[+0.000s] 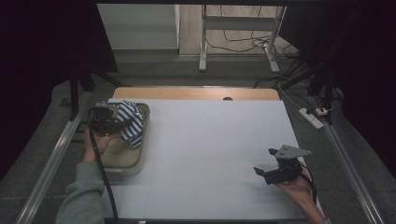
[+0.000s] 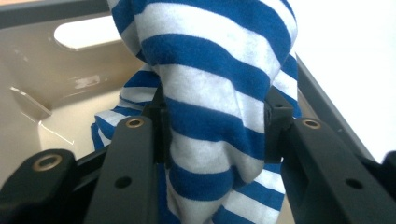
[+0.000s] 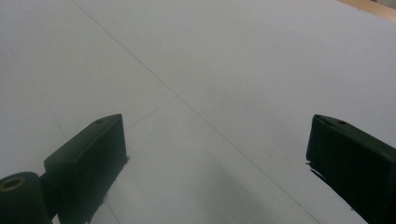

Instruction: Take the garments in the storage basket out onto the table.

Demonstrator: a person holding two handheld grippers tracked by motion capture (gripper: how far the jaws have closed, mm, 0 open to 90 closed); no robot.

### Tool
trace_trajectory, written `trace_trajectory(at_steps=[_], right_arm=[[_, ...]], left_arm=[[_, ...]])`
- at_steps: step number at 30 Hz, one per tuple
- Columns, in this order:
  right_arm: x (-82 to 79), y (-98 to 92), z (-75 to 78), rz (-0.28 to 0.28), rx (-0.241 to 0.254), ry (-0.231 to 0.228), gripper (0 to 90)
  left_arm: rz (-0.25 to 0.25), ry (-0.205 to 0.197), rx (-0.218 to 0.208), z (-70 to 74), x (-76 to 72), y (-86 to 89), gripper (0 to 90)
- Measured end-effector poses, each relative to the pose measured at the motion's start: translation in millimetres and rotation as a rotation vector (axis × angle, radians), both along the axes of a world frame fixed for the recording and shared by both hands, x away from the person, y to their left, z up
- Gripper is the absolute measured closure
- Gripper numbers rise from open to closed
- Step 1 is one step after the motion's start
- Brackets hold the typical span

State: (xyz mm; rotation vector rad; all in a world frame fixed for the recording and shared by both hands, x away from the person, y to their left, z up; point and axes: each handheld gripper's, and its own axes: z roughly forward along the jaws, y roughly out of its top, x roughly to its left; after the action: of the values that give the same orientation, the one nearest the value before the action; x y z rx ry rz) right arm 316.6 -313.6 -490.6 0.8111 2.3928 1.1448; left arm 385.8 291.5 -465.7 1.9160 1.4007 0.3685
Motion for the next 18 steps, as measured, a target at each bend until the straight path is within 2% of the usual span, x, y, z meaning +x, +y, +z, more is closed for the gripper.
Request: trace_trajectory(at_steps=[4,18], right_arm=[[0.5,-0.8,-0.1,-0.001,0.005,0.003,4.6],[0.5,0.4,-1.0,0.002,-0.006,0.003,4.7]], left_arm=[[-0.004,-0.023,0.005,4.4,-2.4,-1.5,59.4],[-0.002,-0.085,-0.045,18.5,-12.8,4.2,59.4]])
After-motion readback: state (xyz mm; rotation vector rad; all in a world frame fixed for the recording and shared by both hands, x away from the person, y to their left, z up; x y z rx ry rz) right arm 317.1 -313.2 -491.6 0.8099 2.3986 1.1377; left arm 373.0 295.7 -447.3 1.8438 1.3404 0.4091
